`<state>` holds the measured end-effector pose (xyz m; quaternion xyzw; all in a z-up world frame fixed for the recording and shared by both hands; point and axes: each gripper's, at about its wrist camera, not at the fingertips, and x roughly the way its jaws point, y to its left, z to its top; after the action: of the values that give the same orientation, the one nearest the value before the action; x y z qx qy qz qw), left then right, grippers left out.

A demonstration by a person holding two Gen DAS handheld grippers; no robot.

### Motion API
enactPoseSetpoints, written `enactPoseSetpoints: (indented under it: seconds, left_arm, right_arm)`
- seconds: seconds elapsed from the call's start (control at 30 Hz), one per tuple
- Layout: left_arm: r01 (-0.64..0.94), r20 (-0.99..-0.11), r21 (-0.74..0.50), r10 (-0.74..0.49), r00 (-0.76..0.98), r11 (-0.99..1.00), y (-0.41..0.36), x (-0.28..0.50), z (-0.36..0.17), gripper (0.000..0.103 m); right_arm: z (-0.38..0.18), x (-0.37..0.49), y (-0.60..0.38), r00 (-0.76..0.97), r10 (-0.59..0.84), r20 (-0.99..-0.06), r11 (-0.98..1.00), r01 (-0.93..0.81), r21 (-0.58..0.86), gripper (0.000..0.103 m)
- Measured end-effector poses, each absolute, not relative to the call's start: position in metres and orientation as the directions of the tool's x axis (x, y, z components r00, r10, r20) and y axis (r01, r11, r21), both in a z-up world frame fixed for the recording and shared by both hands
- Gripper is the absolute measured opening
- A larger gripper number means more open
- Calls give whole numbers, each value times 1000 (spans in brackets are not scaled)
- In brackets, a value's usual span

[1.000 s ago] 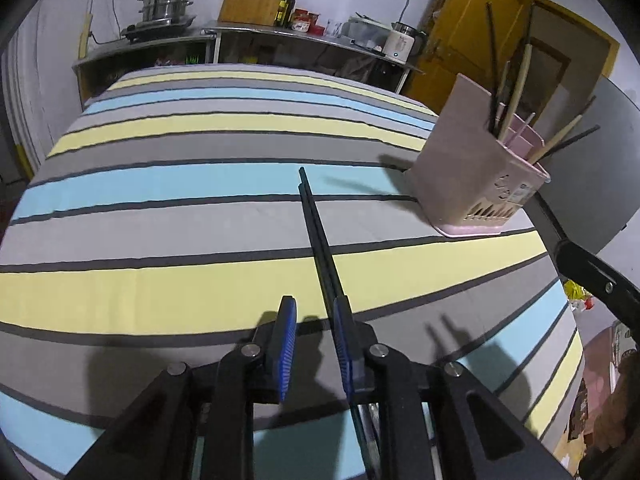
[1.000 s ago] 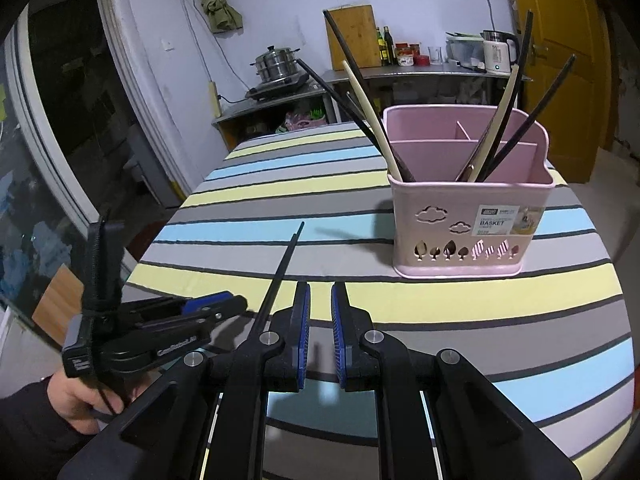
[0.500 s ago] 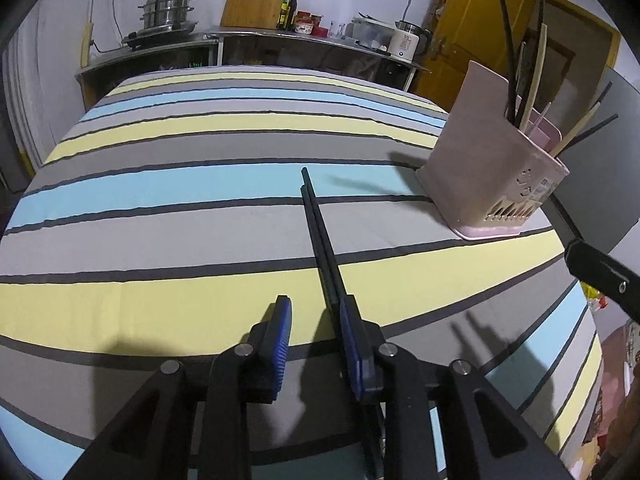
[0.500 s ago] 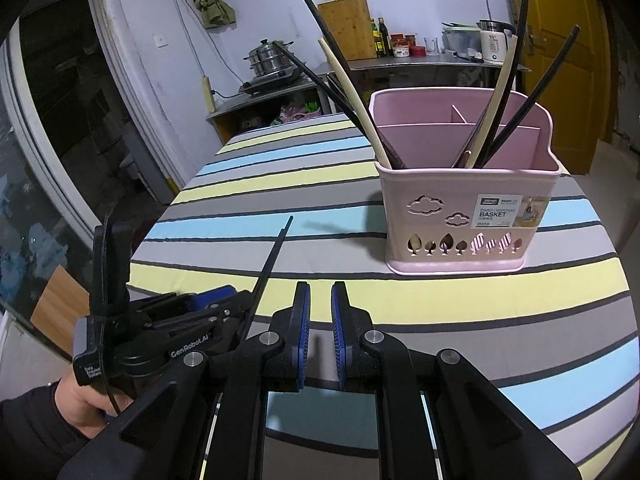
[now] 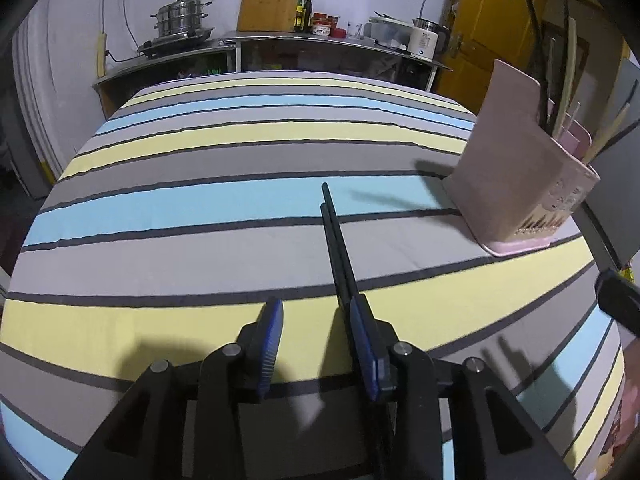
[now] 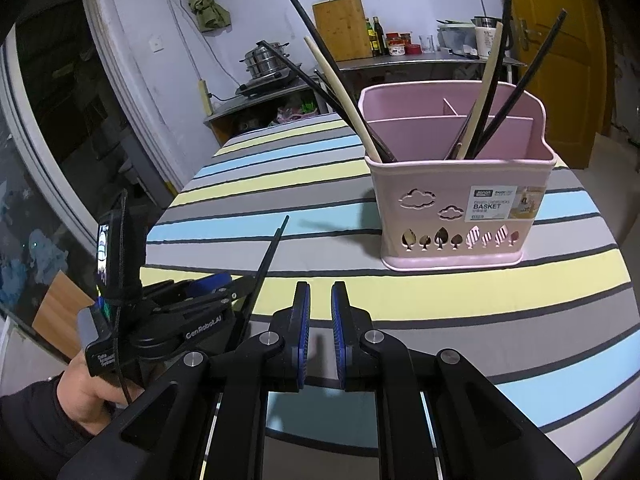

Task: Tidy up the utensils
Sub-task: 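Move both grippers back to the last black chopsticks on the table, then grasp a black chopstick with the left gripper while the right gripper grasps another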

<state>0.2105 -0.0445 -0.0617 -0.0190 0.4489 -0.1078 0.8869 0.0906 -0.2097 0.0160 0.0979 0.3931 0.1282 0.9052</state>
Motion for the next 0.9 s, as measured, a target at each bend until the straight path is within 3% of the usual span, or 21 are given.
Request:
enactPoseSetpoints:
  seconds: [0.27, 0.37, 0.43, 0.5, 0.53, 0.63, 0.9]
  left_arm:
    - [185, -796, -130, -214, 566, 974, -44, 219, -62, 37]
    - [225, -790, -21, -154, 593, 974, -52, 205, -66, 35]
    - [217, -791, -31, -157, 591, 976, -49, 202, -66, 34]
    - [198, -795, -49, -158, 586, 979, -43, 203, -66, 16]
    - [187, -796, -48, -151, 586, 981, -39, 204, -65, 12]
    - [177, -802, -107, -190, 567, 978, -22, 210, -64, 9]
    - [41, -804, -115, -117, 583, 993, 36, 218, -64, 6]
  right_arm:
    - [17, 90, -208, 661, 309, -684, 948, -157, 276, 11]
    - [17, 89, -208, 663, 310, -682, 948, -159, 276, 11]
    - [17, 90, -208, 662, 310, -683, 948, -160, 276, 11]
    - [15, 91, -208, 658, 312, -686, 947, -158, 279, 11]
    - [14, 91, -207, 656, 314, -687, 947, -160, 280, 11]
    - [13, 94, -203, 649, 318, -691, 946, -167, 278, 11]
    - [0, 113, -176, 609, 351, -712, 936, -201, 289, 11]
